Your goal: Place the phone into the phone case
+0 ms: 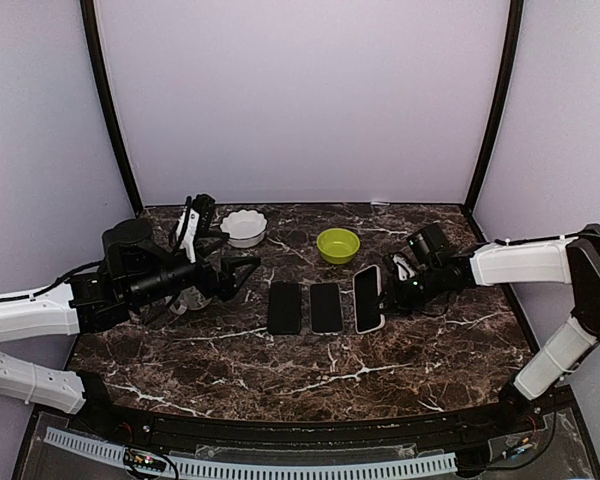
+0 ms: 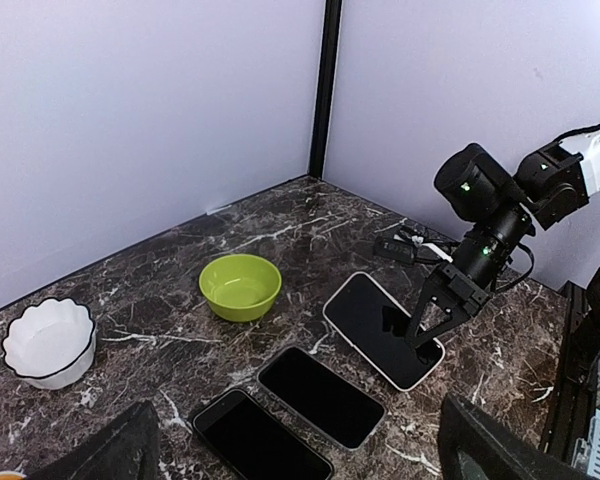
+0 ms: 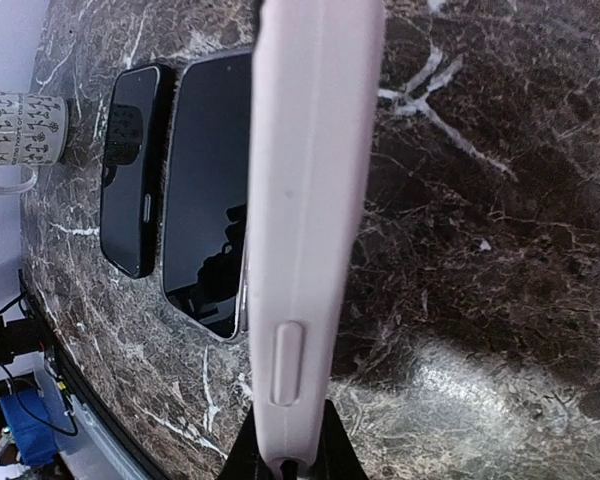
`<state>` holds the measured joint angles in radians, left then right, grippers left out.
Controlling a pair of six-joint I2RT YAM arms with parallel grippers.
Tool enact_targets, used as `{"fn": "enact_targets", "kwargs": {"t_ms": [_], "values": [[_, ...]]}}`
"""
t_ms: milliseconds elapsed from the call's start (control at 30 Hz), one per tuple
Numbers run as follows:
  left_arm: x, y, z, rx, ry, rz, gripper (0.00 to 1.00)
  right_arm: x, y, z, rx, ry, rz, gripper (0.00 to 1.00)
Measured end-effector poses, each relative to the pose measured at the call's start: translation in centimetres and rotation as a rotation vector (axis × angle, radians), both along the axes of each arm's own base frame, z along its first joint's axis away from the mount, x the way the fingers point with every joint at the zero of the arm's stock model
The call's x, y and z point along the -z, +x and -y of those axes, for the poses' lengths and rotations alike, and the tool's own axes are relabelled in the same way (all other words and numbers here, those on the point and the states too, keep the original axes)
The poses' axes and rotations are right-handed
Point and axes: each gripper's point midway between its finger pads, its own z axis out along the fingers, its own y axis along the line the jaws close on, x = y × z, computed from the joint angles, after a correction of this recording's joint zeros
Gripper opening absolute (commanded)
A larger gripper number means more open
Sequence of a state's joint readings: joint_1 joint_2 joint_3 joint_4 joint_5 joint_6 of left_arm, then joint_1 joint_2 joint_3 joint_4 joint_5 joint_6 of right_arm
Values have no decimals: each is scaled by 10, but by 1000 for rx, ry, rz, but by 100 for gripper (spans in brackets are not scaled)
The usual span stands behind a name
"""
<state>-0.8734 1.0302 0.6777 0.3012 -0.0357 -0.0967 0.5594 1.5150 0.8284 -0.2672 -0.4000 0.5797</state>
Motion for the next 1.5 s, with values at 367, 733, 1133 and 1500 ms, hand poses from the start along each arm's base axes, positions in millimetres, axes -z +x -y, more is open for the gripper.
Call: {"fn": "enact_targets", "kwargs": {"t_ms": [367,733,1133,1500], "values": [[2,-1,0,4,12,2,99,19,11,1,-24,123,-145,0],[3,-2,1,15,18,3,99,25,21,4,-34,127,-185,8],[3,-2,2,19,18,3,99,49,43,34,79,-17,-133,33],[3,-3,2,22,24,9,99,46,53,47,128,-73,-71,55]]}}
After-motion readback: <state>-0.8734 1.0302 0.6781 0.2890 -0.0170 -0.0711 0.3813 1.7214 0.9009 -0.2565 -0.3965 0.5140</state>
